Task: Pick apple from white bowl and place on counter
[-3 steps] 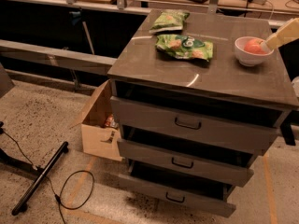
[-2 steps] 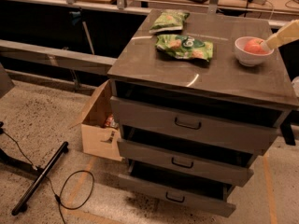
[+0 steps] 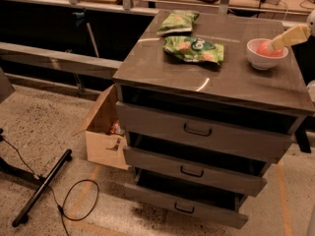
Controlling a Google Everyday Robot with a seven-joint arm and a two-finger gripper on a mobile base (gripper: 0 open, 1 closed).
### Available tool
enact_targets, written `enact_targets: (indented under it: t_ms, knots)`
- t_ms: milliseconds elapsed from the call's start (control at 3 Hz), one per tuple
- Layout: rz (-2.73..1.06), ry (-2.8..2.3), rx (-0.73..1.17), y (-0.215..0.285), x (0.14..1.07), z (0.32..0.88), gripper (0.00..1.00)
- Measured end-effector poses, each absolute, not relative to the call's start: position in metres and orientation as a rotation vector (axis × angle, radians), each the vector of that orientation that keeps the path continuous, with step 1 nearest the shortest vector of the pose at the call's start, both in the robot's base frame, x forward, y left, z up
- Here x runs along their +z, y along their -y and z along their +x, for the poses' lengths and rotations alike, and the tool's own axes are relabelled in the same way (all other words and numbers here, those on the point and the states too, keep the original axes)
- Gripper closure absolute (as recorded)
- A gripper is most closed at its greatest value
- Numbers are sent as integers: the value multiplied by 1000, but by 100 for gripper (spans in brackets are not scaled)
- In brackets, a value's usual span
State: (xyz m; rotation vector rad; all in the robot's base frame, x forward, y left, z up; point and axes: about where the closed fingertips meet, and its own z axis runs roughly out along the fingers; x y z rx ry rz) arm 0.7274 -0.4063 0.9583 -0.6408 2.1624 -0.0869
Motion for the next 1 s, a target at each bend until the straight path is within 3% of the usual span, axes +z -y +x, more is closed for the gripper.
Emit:
enact_targets:
  t_ms: [667, 1000]
  knots:
    - [-612, -2153, -43, 398, 948, 745, 59]
    - [-611, -2167, -24, 397, 939, 746, 61]
